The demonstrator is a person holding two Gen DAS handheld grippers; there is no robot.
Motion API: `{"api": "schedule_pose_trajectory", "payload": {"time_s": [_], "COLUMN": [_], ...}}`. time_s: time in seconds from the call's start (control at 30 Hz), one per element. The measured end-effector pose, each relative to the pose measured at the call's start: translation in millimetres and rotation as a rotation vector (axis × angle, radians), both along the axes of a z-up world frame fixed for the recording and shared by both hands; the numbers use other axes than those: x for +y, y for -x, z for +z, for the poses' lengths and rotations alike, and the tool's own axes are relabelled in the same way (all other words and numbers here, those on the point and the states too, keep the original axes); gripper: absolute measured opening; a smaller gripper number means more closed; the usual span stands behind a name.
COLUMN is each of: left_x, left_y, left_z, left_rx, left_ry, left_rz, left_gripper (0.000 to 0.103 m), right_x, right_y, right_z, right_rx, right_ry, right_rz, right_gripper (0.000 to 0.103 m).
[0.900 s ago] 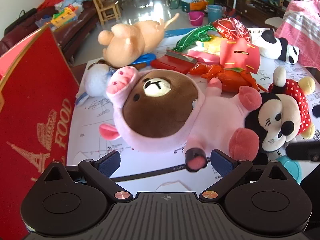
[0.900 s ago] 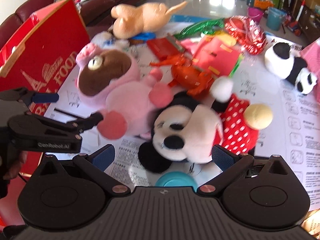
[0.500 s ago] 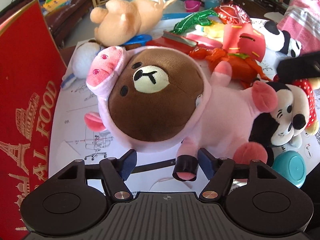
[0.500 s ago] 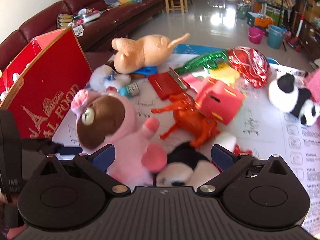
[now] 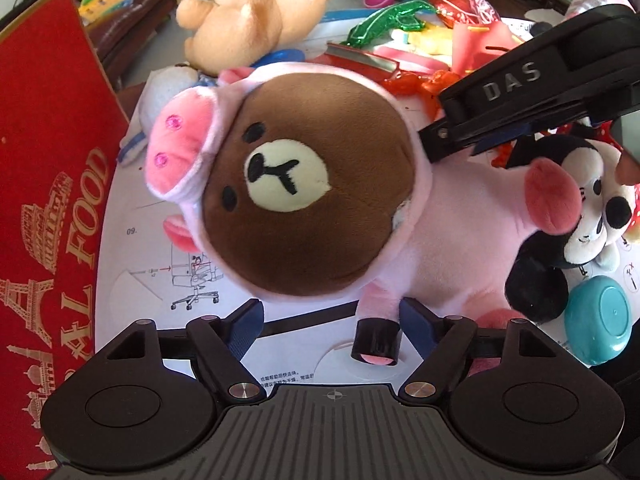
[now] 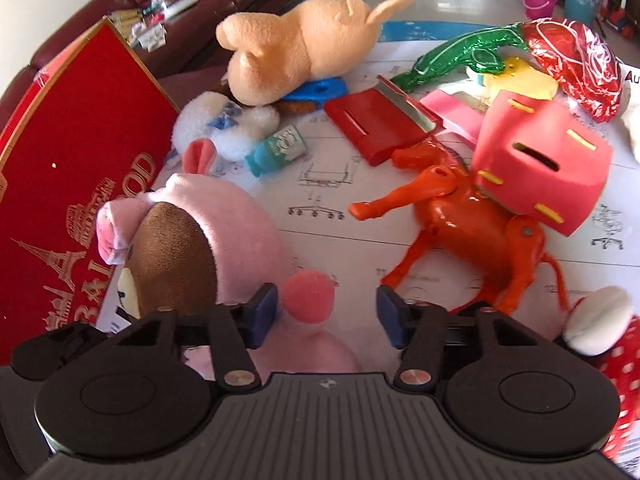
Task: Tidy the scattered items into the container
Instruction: 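Move both tools onto the pink-suited bear plush and close on its legs, then lift the pink-suited bear with both tools and carry it into the red box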
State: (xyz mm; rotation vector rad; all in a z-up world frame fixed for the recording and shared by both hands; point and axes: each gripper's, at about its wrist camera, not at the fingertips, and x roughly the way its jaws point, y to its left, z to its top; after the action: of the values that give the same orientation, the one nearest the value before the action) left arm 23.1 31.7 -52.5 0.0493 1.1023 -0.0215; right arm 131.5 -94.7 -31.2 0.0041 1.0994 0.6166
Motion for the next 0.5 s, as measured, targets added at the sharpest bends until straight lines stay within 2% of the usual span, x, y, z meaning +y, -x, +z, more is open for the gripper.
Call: {"api": "schedule_pose_trajectory", "payload": {"time_s": [0.07,0.2,0.37,0.4,0.43,0.47,0.5], "left_x": [-1,-2,-8,-9,-9,-8,-8], "left_y": [-2,-7,-9,-9,-10,-12,-12], "left_z": [-1,-8,-12,-11,-12,-13,-12], "left_rx": [0.001,0.029,0.069,0.071,0.08,0.097,0.095], "left_ry": [0.006,0.007,0.022,0.022,0.024,0.042,0.041], "left_rz": [-0.008,-0.019,-0.011,-0.009,-0.008,-0.008,-0.004], "left_gripper": [0.084,0.088,0.085,0.079,0.066,0.058,0.056], "right_x": [2,1,2,2,2,2,1], "right_y": [6,5,4,4,4,3,3], "right_z": [0,0,-3,-3,-4,-5,-6], "right_rx": [-0.022,-0.018,-0.015,-0.016,-0.016,-0.014,-0.01], "right_ry": [-0.025,-0.044,-0.056,-0.058,-0.061,-0.066,-0.073], "right_rz": [0.01,-0.004,0.0,-0.001,-0.004,-0.007,-0.008], "right_gripper": [0.035,0.034,0.034,0.034,0.034,0.034,0.034]}}
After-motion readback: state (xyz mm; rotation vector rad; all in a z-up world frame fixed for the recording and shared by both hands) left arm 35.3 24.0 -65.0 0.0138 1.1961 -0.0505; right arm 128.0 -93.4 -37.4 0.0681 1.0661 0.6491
